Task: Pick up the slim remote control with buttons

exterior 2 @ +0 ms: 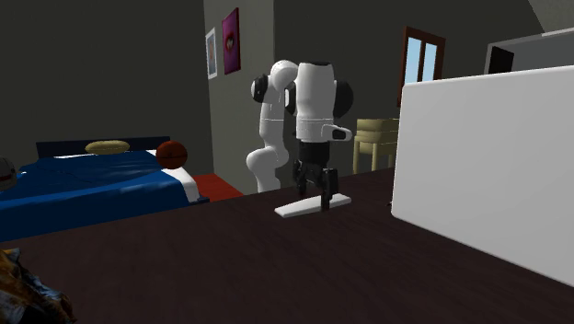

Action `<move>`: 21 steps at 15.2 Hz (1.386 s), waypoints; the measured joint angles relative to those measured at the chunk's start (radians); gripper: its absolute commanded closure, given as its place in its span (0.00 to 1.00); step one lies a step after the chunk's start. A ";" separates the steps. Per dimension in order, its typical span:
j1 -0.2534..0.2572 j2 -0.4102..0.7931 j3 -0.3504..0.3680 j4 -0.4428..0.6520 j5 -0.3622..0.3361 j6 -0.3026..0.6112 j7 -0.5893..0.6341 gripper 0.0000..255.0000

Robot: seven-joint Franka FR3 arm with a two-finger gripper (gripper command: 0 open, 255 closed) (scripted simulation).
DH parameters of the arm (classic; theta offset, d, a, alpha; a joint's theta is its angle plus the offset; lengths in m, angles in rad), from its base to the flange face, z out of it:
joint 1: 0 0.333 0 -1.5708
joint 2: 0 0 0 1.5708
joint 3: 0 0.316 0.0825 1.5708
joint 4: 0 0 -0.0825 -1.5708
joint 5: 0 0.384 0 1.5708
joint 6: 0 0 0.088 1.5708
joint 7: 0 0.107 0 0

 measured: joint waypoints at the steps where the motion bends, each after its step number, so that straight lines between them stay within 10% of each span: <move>1: 0.000 -0.001 0.000 -0.006 -0.001 0.005 0.000 1.00; 21: 0.001 -0.018 -0.003 0.095 -0.014 -0.107 0.009 1.00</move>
